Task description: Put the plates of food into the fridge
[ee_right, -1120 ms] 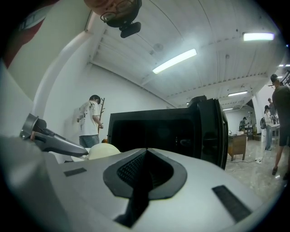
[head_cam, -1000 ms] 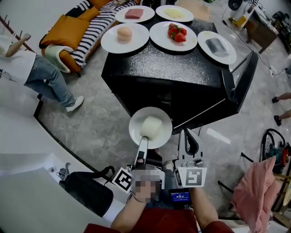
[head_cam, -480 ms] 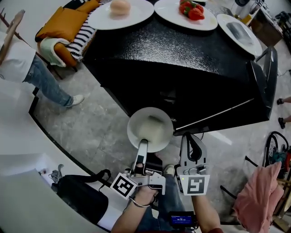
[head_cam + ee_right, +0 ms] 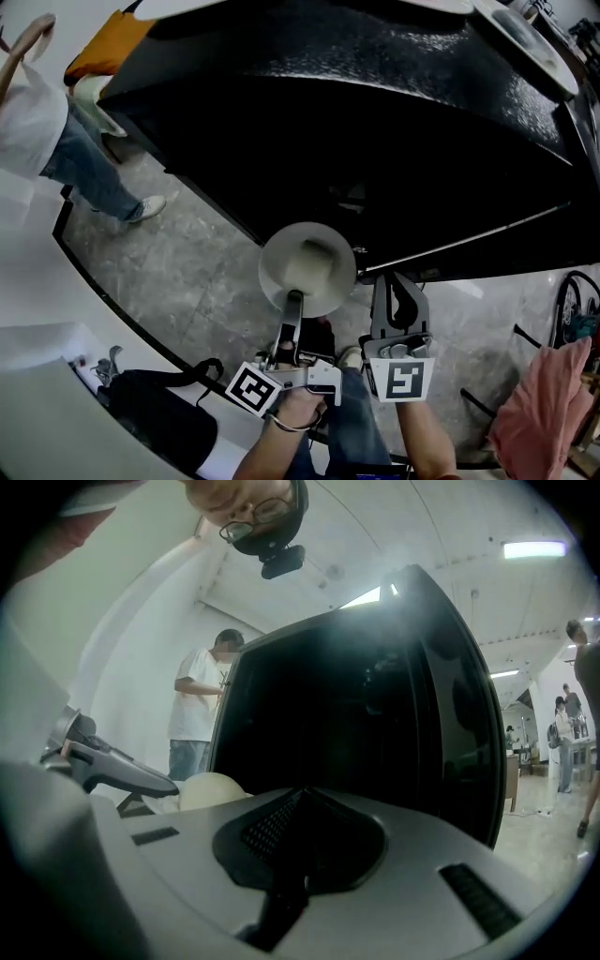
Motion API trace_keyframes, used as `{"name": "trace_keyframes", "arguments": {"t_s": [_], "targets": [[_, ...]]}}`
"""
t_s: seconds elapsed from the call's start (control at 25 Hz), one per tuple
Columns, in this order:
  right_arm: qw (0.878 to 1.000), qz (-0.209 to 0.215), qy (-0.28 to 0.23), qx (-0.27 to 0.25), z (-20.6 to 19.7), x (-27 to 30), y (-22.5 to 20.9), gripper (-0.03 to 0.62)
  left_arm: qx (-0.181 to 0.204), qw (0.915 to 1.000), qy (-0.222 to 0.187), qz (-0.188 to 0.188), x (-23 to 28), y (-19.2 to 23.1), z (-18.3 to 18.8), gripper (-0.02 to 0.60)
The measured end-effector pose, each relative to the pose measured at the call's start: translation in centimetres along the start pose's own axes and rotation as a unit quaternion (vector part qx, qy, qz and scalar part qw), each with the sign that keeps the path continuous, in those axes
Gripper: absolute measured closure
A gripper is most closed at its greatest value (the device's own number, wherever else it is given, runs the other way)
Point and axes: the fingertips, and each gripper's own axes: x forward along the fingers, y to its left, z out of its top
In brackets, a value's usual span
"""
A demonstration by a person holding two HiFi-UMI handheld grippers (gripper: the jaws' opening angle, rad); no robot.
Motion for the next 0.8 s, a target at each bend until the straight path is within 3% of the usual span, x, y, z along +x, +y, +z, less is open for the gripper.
{"name": "trace_keyframes", "arguments": {"t_s": [0.52,0.8], "targets": [[1.0,-0.001,0.024,0.009,-3.0,-0.8,-0.9,0.582,0.004,0.9998,-0.015,-0.01,1.7,2.4,0.2,0.518],[1.0,-0.002,0.017,0.013,-2.4,-1.3,-0.6,0.582,0.003,0.9997,-0.017,-0.018,2.3,2.6,0.3,0.519]]}}
